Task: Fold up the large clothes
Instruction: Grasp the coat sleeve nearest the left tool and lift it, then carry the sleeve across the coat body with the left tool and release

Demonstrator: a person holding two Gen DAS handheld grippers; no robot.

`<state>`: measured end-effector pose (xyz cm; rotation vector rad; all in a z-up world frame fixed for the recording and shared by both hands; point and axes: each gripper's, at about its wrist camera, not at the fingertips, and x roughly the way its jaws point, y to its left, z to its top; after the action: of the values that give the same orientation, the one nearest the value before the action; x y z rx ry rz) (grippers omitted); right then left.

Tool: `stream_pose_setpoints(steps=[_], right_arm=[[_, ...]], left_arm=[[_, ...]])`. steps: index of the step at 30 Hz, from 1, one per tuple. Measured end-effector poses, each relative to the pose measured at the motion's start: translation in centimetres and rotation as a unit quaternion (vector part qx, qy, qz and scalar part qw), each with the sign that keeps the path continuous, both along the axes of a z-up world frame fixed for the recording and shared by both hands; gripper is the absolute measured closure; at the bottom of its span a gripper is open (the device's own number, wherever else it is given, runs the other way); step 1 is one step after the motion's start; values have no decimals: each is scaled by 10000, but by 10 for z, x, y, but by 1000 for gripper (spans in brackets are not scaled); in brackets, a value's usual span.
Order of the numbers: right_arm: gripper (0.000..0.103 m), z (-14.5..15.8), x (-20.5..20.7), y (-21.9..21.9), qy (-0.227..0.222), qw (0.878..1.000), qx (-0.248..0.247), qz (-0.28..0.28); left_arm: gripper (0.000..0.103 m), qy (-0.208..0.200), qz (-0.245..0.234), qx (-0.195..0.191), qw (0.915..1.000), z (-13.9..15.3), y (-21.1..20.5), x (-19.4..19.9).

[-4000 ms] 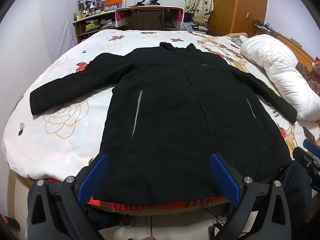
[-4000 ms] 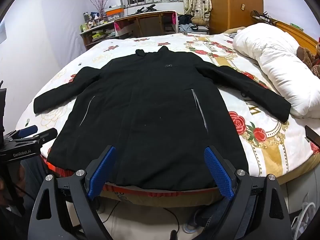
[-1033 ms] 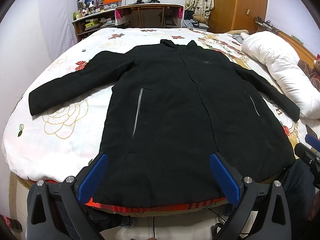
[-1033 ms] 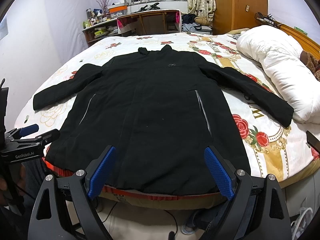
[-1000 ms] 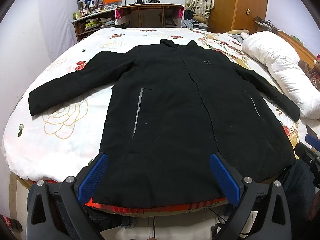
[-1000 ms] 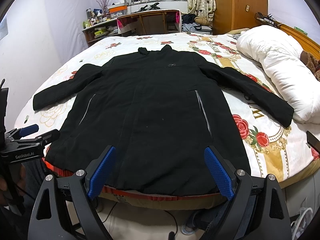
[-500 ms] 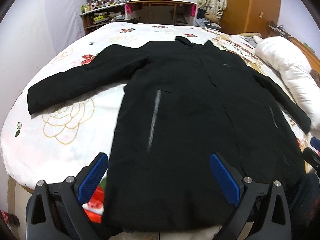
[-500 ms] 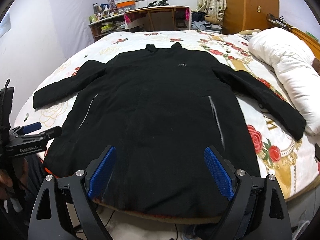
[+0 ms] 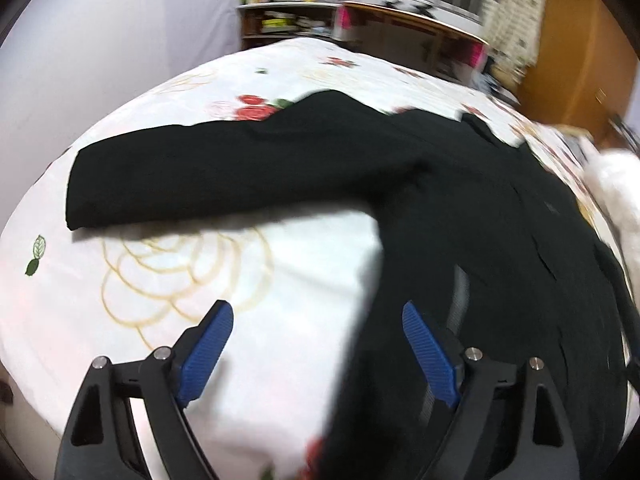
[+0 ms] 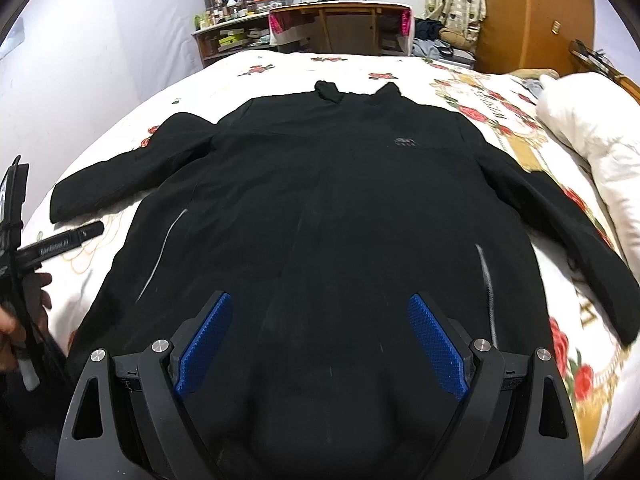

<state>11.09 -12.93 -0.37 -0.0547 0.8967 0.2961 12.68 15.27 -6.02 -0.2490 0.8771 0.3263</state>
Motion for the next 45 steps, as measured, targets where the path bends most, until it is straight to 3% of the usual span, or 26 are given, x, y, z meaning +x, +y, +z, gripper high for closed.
stream_pose_setpoints(steps=[2,7,14,18,21,25,28,36,40,45], right_arm=[[13,-3,12,6,-16,10000,-28,58],[13,-9,34,13,-5,9999,-59,120],[13,-23,53,19,130,9996,-203,146],[13,-29,62,21,208,9994,-261,131],[13,-33,68,23,239,9992,-301,109],[13,-36,76,22,215,9992,-337,79],[13,-37,80,19,211,9992,-340,31],[13,-25,76,2,114,9995,-272,-110],[13,-11,71,-15,-9,9995,-157,-268],[13,6,65,-38,-191,9987,-62,-475]], left_arm=[[15,-49,209,19,9998,-3,18,9],[15,-118,904,-434,9949,-19,74,27],[15,-360,1965,-1041,9743,-41,146,29],[16,-442,2362,-1047,9650,-52,169,28],[27,-490,2443,-730,9657,-52,176,35],[70,-456,2294,-416,9714,-45,170,44],[85,-532,2115,-126,9759,-26,160,47],[87,-1123,1399,359,9831,51,125,64],[88,-1417,914,595,9839,88,89,77],[88,-1628,306,618,9843,117,34,103]])
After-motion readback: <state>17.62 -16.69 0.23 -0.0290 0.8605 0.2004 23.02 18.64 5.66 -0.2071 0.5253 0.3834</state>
